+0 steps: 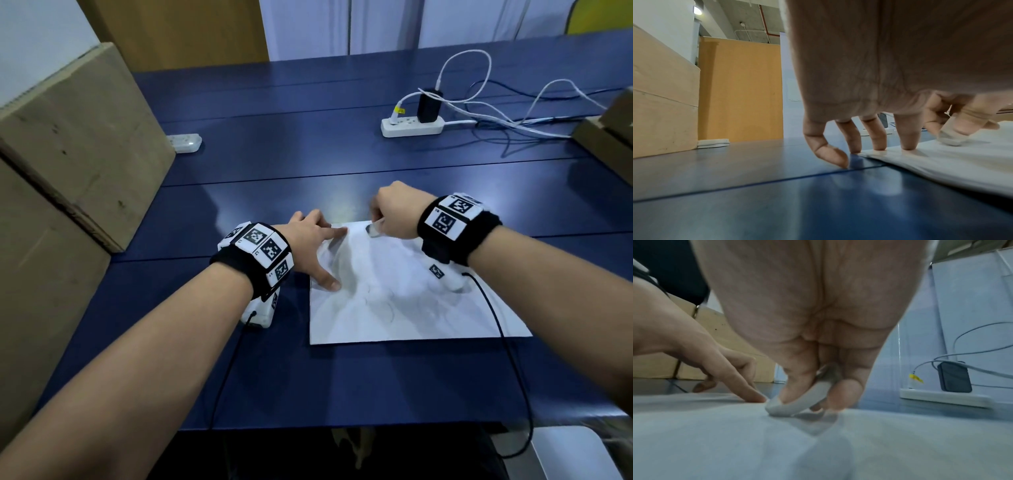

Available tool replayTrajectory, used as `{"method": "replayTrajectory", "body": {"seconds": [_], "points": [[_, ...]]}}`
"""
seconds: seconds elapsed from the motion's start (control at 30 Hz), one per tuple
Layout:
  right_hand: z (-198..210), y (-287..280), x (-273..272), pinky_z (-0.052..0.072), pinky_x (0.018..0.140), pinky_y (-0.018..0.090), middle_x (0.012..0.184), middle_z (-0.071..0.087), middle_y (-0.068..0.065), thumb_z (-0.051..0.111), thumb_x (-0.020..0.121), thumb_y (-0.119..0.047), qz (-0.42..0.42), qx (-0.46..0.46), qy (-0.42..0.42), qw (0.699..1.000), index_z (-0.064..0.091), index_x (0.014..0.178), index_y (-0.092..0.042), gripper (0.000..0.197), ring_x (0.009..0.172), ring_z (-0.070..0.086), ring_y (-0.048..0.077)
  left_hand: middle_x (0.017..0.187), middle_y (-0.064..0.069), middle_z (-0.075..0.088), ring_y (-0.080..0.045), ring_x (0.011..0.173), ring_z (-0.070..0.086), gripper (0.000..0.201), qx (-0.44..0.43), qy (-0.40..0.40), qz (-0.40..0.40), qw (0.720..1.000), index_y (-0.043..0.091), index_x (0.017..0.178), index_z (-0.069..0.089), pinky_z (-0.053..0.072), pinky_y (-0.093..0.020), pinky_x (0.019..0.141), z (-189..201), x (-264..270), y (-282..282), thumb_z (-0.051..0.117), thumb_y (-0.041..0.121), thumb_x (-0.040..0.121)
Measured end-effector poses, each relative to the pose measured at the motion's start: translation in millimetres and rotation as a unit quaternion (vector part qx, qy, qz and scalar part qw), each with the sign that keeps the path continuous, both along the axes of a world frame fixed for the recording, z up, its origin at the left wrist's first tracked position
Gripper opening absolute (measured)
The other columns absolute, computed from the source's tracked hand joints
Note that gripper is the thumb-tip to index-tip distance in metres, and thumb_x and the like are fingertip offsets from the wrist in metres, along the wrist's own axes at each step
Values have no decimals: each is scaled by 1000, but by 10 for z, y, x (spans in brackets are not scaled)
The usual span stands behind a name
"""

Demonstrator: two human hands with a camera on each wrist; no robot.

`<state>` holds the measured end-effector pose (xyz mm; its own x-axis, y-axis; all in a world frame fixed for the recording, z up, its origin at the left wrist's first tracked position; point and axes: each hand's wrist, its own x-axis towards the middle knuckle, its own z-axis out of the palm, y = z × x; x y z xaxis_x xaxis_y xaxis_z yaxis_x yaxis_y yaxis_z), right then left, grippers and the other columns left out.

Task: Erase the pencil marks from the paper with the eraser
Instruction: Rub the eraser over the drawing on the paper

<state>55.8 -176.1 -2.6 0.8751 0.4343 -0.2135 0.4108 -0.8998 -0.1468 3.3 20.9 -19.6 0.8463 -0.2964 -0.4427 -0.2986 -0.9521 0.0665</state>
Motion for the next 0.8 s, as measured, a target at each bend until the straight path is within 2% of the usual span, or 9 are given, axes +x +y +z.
{"method": "replayTrajectory", "body": {"seconds": [0.1,0.2,0.3,0.4,0.47,0.53,0.6,0.7,0.8], "points": [[42,2,-128,56,70,33,73,67,1,76,72,-30,64,-23,45,997,70,73,-19,13,76,64,23,136,6,29,-22,122,29,116,-3,-3,2,1000,42,153,18,43,-48,102,-13,4,5,74,76,57],[69,47,-270,52,68,27,73,70,-5,82,70,-32,123,-79,114,983,75,81,-19,18,75,63,15,135,7,29,-21,123,28,116,-3,-4,7,1000,42,153,19,42,-47,103,-12,2,1,74,77,57],[26,70,-129,49,63,27,73,67,-1,79,73,-33,80,-60,53,994,67,70,-21,17,75,62,20,135,7,29,-21,121,29,117,-3,-3,3,1000,43,153,18,44,-49,101,-12,4,1,74,78,56],[41,38,-27,56,68,35,78,68,3,74,74,-32,8,-11,18,1000,59,64,-22,20,77,64,26,136,7,29,-22,121,29,117,-2,2,2,1000,42,154,17,43,-49,102,-6,8,3,74,76,58],[60,17,-94,57,69,34,68,65,-3,75,73,-31,27,-10,40,999,62,64,-21,19,74,64,22,136,6,29,-22,121,28,117,-6,4,3,1000,41,154,17,42,-48,103,-10,6,-3,75,75,58],[72,34,-247,51,64,26,59,60,-11,77,74,-29,85,-35,90,992,68,71,-21,12,66,59,12,136,7,29,-21,122,28,117,-7,2,6,1000,41,154,18,42,-47,103,-3,3,-5,75,75,58],[63,58,-355,44,58,24,59,58,-12,75,75,-25,118,-56,112,985,72,79,-19,8,62,53,6,136,6,29,-21,123,28,116,-1,2,5,1000,41,154,17,42,-46,103,-3,0,-6,74,76,59],[37,71,-208,46,64,25,69,61,-5,75,76,-28,76,-39,55,995,68,76,-20,11,68,56,14,137,6,29,-21,122,28,117,-2,2,2,1000,41,154,17,42,-46,103,1,-1,-7,75,75,59],[9,34,13,57,71,37,87,65,10,71,78,-35,-13,-17,2,1000,63,74,-19,18,79,64,31,139,6,28,-21,122,28,115,-6,2,1,1000,41,154,17,41,-46,103,-1,-3,-6,75,74,60]]}}
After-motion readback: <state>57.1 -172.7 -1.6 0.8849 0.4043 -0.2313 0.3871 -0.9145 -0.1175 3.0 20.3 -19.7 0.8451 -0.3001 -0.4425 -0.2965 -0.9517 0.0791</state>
